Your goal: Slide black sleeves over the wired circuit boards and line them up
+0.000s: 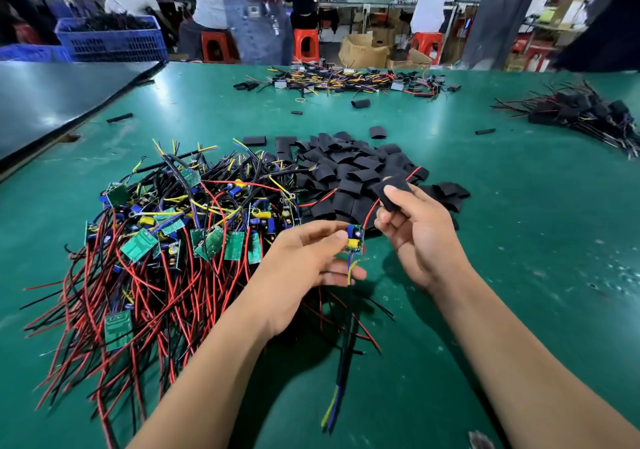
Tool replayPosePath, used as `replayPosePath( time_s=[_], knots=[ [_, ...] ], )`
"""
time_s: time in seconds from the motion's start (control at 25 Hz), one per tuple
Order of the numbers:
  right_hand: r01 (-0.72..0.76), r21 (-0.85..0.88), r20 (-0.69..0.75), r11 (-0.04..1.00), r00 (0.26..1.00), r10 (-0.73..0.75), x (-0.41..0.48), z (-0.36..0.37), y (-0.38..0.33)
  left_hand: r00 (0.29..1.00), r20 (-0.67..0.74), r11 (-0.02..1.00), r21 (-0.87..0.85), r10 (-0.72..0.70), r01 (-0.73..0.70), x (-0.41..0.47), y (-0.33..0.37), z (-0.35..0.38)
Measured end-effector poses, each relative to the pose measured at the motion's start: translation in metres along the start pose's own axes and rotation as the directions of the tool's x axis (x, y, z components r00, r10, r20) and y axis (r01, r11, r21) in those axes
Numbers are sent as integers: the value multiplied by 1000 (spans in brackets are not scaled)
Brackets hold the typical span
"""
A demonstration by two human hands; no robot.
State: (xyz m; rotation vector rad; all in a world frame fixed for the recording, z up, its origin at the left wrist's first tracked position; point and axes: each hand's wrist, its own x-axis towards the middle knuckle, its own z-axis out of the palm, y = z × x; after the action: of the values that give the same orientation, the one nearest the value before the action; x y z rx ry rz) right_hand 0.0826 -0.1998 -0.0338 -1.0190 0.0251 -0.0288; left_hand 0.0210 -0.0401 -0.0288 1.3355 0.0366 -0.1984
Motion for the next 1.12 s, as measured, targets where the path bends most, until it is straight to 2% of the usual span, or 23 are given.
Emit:
replayPosePath(
  time_s=[0.2, 0.4, 0.52, 0.72, 0.96, 1.12],
  knots=[
    [42, -172, 35, 984, 999, -37, -2, -1, 3, 999, -23, 998, -42, 38, -39, 1, 1, -3],
    [44, -245, 201, 969, 980, 7, -9, 5, 9, 998, -38, 989, -140, 48, -53, 4, 0, -4],
    [19, -224, 234, 974, 972, 35, -11, 8, 12, 998, -39, 979, -197, 43, -49, 6, 0, -5],
    [-73, -132, 199, 989, 975, 99, -13, 11, 13, 999, -25, 967, -250, 40, -45, 6, 0, -4],
    [-260, -31, 357, 965, 899, 254, -16, 7, 5, 999, -25, 961, -273, 31, -36, 7, 1, -3],
    [-234, -47, 392, 971, 890, 234, -14, 3, 3, 1000, -8, 947, -323, -2, -1, 7, 3, -4]
  ],
)
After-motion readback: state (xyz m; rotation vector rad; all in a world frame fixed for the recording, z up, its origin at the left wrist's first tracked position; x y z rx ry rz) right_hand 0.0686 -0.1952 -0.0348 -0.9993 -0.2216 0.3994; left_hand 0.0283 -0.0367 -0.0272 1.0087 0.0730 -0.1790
